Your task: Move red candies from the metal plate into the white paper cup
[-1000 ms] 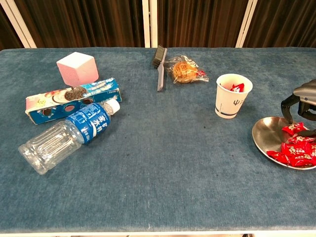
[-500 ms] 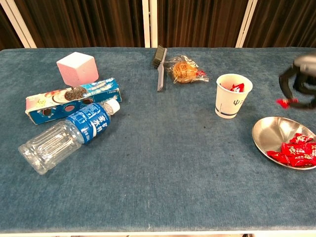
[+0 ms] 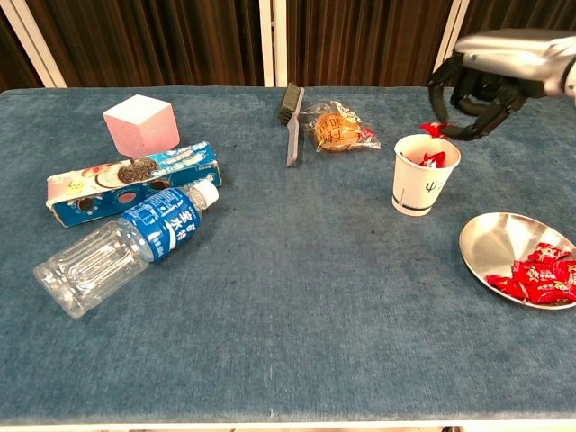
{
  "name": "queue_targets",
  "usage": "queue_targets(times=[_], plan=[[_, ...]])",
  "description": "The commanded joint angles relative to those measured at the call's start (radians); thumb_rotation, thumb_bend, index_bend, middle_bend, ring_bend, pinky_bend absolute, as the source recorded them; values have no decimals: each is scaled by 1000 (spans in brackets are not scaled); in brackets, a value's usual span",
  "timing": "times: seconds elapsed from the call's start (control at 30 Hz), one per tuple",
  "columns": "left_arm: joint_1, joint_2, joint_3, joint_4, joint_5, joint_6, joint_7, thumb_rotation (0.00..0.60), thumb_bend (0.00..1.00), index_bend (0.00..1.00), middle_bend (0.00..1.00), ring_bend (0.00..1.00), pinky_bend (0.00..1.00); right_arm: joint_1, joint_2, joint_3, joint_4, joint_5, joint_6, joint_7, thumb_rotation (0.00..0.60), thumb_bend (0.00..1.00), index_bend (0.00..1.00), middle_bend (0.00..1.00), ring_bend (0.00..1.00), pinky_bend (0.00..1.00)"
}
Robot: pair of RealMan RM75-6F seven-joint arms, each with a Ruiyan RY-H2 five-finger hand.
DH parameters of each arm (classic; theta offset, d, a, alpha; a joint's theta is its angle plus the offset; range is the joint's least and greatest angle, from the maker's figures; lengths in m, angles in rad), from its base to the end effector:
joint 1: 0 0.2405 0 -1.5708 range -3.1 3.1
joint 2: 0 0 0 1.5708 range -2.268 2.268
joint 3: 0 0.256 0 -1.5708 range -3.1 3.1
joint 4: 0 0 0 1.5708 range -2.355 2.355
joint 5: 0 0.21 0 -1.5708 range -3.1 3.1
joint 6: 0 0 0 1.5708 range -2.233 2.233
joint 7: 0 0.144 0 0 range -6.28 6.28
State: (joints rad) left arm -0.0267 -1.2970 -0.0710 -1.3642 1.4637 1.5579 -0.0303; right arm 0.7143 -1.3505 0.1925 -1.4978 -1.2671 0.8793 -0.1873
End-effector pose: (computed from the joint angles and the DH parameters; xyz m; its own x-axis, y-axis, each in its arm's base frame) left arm -0.3508 0.1667 0.1392 0.4317 -0.0718 0.8992 0.9003 0.0953 -0.4246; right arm -0.1689 -0.3596 0.0422 0.5022 -0.2223 0.8357 -0.8217 -0.4238 0.3811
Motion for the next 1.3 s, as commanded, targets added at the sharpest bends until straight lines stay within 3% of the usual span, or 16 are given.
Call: queue_targets(times=[0.03, 0.13, 0.27, 0.43, 0.53, 0.67, 0.87, 1.3], plan=[[1, -2, 0, 6, -4, -4, -3, 600, 3, 90, 87, 0, 0, 15, -33, -2, 22, 2, -8, 10, 600, 528, 617, 925, 1000, 1000], [2, -3, 1, 12, -2, -1, -6, 600, 3, 90, 87, 0, 0, 19, -41, -9, 28, 2, -7, -1, 600, 517, 561, 925, 1000, 1000], [4, -6, 0, 17, -2, 3, -11, 600, 2, 90, 87, 0, 0, 17, -39, -13, 23, 11, -1, -4, 600, 424, 512, 925, 1000, 1000], [4, -9, 1, 20, 1, 3, -14, 600, 3, 90, 87, 0, 0, -12, -8, -21, -16, -15, 54, 14, 600, 367, 503, 925, 1000, 1000], [3, -9, 1, 22, 1, 2, -16, 600, 3, 90, 87, 0, 0, -62, 55, -56, -64, -57, 108, 30, 600, 368, 513, 925, 1000, 1000], [-1, -13, -1, 24, -1, -3, -13, 600, 3, 90, 87, 0, 0, -148, 132, -142, -103, -111, 170, 27, 600, 368, 521, 925, 1000, 1000], [-10, -18, 0, 18, 12, -4, -5, 600, 3, 90, 87, 0, 0, -221, 153, -234, -88, -127, 161, 36, 600, 368, 525, 925, 1000, 1000], [5, -10, 6, -4, 15, 18, 10, 600, 2, 90, 87, 0, 0, -208, 121, -243, -8, -141, 90, 7, 600, 367, 526, 925, 1000, 1000]])
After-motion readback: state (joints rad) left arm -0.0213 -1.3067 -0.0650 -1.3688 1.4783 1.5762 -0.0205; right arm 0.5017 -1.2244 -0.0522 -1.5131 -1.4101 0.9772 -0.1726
